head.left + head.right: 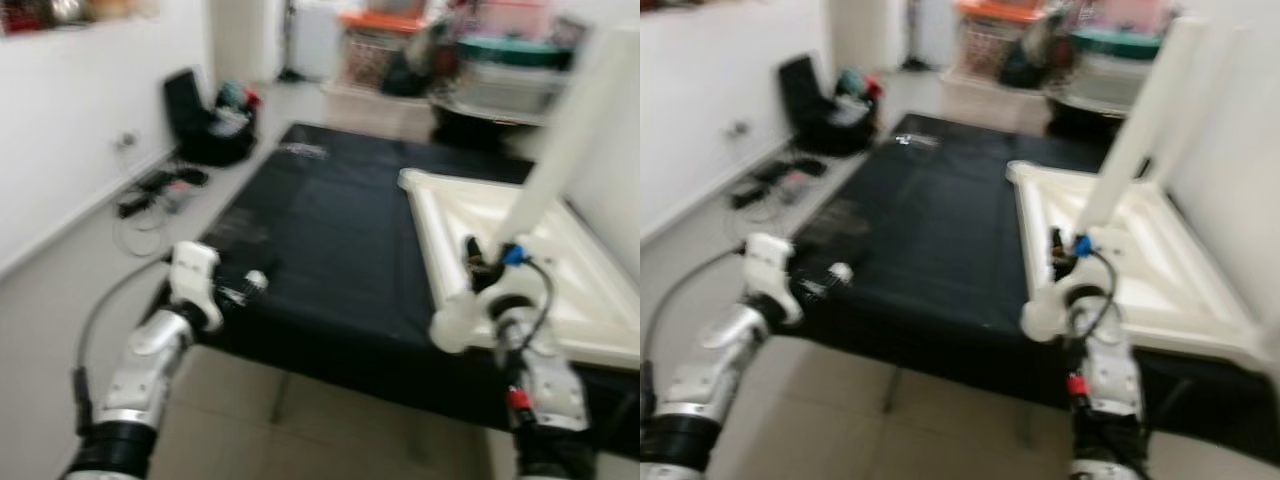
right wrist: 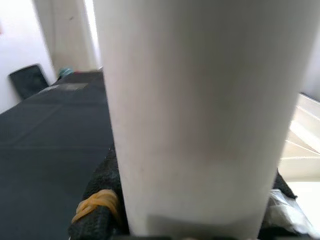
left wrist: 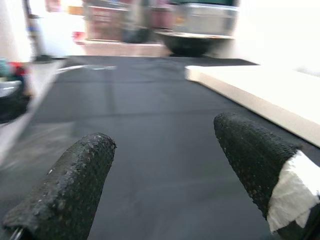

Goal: Building children table

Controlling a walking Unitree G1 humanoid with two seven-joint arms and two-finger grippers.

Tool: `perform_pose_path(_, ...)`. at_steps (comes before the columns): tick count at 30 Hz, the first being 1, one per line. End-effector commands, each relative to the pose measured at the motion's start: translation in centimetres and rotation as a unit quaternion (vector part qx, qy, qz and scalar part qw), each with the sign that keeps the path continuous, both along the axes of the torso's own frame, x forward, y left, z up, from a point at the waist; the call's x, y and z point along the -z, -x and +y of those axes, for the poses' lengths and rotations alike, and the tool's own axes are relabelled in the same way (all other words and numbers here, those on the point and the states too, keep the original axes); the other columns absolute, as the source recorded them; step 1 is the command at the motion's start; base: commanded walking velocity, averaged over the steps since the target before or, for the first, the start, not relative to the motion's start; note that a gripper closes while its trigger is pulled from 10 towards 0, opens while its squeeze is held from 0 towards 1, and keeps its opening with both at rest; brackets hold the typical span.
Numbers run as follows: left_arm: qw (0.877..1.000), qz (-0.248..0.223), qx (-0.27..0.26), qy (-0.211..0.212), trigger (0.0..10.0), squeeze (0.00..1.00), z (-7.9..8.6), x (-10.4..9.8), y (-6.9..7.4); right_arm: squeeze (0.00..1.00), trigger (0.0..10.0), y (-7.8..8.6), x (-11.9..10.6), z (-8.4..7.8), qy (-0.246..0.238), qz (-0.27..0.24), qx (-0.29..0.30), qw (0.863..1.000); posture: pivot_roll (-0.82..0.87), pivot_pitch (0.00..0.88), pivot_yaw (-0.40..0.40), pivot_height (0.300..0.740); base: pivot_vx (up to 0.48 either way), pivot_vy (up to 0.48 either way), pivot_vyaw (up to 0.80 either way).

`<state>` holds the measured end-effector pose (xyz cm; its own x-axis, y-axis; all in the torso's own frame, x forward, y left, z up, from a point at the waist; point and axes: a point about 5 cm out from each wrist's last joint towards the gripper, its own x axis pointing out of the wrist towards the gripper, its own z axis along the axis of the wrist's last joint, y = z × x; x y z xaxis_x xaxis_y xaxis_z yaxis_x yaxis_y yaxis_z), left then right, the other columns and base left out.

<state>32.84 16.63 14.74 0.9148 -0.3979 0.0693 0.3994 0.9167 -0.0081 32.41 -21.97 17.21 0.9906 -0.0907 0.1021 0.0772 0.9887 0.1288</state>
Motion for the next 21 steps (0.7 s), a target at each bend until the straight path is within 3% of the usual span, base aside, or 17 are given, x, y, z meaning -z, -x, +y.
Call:
perform_pose_path(1,1.0,0.006,0.016,0.007,10.0,0.0,-0.9,0.1,-0.1,0.0,0.0,0.7,1.6,-0.6,-0.021,0.028,0.017,0.999,0.01,0.0,-0.072,0.74,0.0,0.48,-0.8)
perform_pose_path(6,1.0,0.003,0.016,0.006,10.0,0.0,-0.9,0.0,-0.1,0.0,0.0,0.9,1.7,-0.2,-0.021,0.027,0.016,0.999,0.01,0.0,-0.069,0.74,0.0,0.48,-0.8)
perform_pose_path(7,1.0,-0.003,0.014,0.002,10.0,0.0,-0.9,0.0,-0.1,0.0,3.1,1.1,1.7,0.2,-0.01,0.025,0.014,1.0,0.01,0.0,-0.068,0.74,0.0,0.0,-0.55)
perform_pose_path(8,1.0,-0.005,0.013,0.001,10.0,0.0,-0.9,-0.1,-0.1,0.0,4.2,1.2,1.7,0.2,-0.005,0.026,0.014,1.0,0.01,0.0,-0.068,0.74,0.0,0.0,-0.41)
perform_pose_path(9,1.0,-0.005,0.013,0.001,10.0,0.0,-0.9,-0.1,-0.1,0.0,4.2,1.2,1.7,0.2,-0.005,0.026,0.014,1.0,0.01,0.0,-0.068,0.74,0.0,0.0,-0.41)
perform_pose_path(10,1.0,-0.007,0.013,0.001,10.0,0.0,-0.9,-0.1,-0.1,0.0,7.8,1.2,1.7,0.3,0.005,0.027,0.012,1.0,0.01,0.0,-0.068,0.74,0.0,0.0,0.0)
perform_pose_path(11,1.0,-0.008,0.014,0.0,10.0,0.0,-0.9,-0.1,-0.1,0.0,10.0,1.1,1.7,0.4,0.012,0.03,0.011,0.999,0.01,0.0,-0.068,0.74,0.0,0.0,0.0)
perform_pose_path(17,1.0,-0.002,0.012,0.0,10.0,0.0,-0.9,-0.1,-0.2,0.0,10.0,1.0,1.5,0.7,0.017,0.03,0.006,0.999,0.01,0.0,-0.071,0.74,0.0,0.0,0.0)
perform_pose_path(21,1.0,-0.003,0.01,0.006,10.0,0.0,-0.7,-0.2,-0.2,0.0,10.0,0.9,1.5,0.8,0.019,0.029,0.003,0.999,0.02,0.0,-0.073,0.74,0.296,0.0,0.0)
